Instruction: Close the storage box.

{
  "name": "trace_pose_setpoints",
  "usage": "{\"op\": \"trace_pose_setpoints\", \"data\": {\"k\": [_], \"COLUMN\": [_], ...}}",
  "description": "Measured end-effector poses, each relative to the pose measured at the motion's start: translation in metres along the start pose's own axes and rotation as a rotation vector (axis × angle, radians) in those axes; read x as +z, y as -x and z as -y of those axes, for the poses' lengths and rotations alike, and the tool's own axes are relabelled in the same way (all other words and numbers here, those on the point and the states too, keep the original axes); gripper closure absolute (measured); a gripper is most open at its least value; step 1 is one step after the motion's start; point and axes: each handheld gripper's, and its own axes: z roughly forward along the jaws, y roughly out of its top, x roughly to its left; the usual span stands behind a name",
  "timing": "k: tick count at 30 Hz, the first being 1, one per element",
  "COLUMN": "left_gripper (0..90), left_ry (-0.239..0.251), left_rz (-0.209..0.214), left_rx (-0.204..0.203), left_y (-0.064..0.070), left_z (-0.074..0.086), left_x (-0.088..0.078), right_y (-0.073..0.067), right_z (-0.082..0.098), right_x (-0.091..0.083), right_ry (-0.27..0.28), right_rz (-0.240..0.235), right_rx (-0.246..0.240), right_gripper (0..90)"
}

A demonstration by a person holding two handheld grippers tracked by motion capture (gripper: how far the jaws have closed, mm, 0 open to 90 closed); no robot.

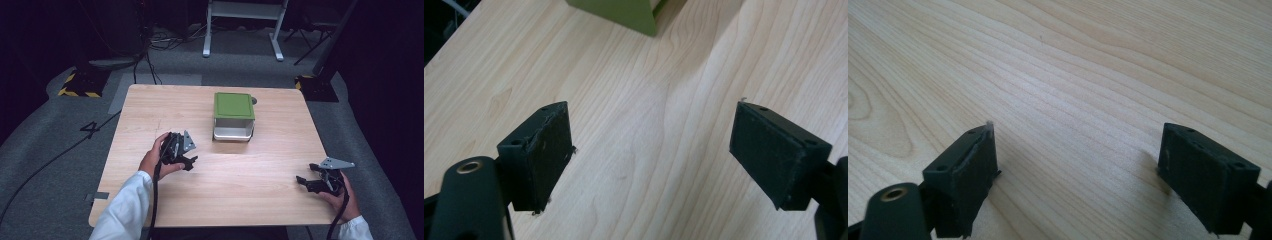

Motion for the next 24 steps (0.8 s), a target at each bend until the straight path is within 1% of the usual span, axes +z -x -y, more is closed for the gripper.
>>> {"op": "trace_pose_setpoints", "data": {"k": [3,5,6,7,8,9,10,12,15,16,19,20,24], "left_gripper": [17.5,17.5,17.5,17.4,17.5,17.5,17.5,17.4,17.2,17.2,16.9,16.9,16.9], "left_ry": [-0.011,-0.018,-0.021,-0.019,-0.016,-0.019,-0.017,-0.018,-0.020,-0.028,-0.036,-0.043,-0.044], "left_rz": [0.000,-0.005,0.003,-0.001,-0.011,-0.010,-0.011,-0.014,-0.007,-0.001,-0.014,-0.007,-0.001], "left_rx": [-0.011,-0.011,-0.018,-0.026,-0.022,-0.034,-0.026,-0.032,-0.041,-0.045,-0.046,-0.045,-0.069], "left_y": [0.000,-0.001,-0.001,-0.001,-0.001,0.000,-0.001,0.000,0.001,0.001,0.002,0.002,0.003], "left_z": [0.010,0.016,0.019,0.023,0.026,0.029,0.032,0.039,0.048,0.050,0.059,0.062,0.073], "left_x": [-0.002,-0.004,-0.005,-0.007,-0.009,-0.011,-0.012,-0.015,-0.018,-0.019,-0.021,-0.021,-0.024], "right_y": [0.000,0.000,0.000,0.000,0.000,0.000,0.000,0.000,0.000,0.000,0.000,0.000,0.000], "right_z": [0.000,0.000,0.000,0.000,0.000,0.000,0.000,0.000,0.000,0.000,0.000,0.000,0.000], "right_x": [0.000,0.000,0.000,0.000,0.000,0.000,0.000,0.000,0.000,0.000,0.000,0.000,0.000], "right_ry": [0.000,0.000,0.000,0.000,0.000,0.000,0.000,0.000,0.000,0.000,0.000,0.000,0.000], "right_rz": [0.000,0.000,0.000,0.000,0.000,0.000,0.000,0.000,0.000,0.000,0.000,0.000,0.001], "right_rx": [0.000,0.001,0.000,0.001,0.001,0.000,0.001,0.001,0.001,0.000,0.000,0.000,0.001], "right_gripper": [15.9,15.9,15.9,15.9,15.9,15.9,15.9,15.9,15.9,15.9,15.9,15.9,15.9]}}
